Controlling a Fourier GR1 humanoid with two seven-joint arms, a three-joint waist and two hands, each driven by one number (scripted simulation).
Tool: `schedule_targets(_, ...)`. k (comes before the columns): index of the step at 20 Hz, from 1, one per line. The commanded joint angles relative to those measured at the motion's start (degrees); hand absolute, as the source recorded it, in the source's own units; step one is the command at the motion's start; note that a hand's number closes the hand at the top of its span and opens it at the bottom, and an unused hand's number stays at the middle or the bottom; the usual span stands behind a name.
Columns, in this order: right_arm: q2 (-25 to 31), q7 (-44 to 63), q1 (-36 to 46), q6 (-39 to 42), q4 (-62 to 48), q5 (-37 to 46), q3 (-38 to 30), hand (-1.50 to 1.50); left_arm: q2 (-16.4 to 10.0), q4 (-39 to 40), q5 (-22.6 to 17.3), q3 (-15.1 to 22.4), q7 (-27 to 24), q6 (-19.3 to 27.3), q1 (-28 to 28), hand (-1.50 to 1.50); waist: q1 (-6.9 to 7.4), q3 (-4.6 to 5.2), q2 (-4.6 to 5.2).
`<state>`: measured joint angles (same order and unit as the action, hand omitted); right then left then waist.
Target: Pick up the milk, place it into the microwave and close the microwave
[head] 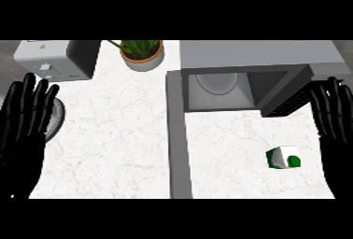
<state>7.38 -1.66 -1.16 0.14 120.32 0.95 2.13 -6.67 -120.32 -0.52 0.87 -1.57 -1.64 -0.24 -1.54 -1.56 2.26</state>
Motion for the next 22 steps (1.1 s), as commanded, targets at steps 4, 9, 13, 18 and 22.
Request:
schedule_targets(4, 1.3, -0.9, -12.7, 1.3, 9.2, -3.1, -5.3, -1.5, -1.0, 3.3, -3.0, -3.5, 2.9, -0.7, -2.6, -1.5, 0.47, 1.56, -2.4)
schedule_targets(9, 0.6, 3.9, -21.4, 4.2, 12.0, -9.7, -5.8, -1.5, 4.6, 2.6, -14.1, -5.9, 5.9, 0.5, 4.4, -1.5, 0.58, 1.61, -2.55)
schedule_targets(13, -0.2, -3.6, -25.9, 7.8, 8.3, -9.7, -7.9, -1.5, 5.6, -2.6, -14.8, -3.7, 6.7, 0.5, 9.3, -1.5, 1.3, 1.54, -2.41)
schedule_targets(18, -4.1, -8.9, -34.1, 10.1, 8.7, -8.4, -7.4, -1.5, 5.4, -4.1, -16.1, -2.6, 3.0, -1.8, 16.0, -1.5, 1.19, 1.55, -2.44)
schedule_targets(22, -5.9, -12.4, -32.1, 10.0, 2.3, -5.3, -6.8, -1.5, 6.0, 1.9, -15.8, -2.3, -8.0, -7.0, 22.6, -1.5, 1.5, 1.58, -2.4)
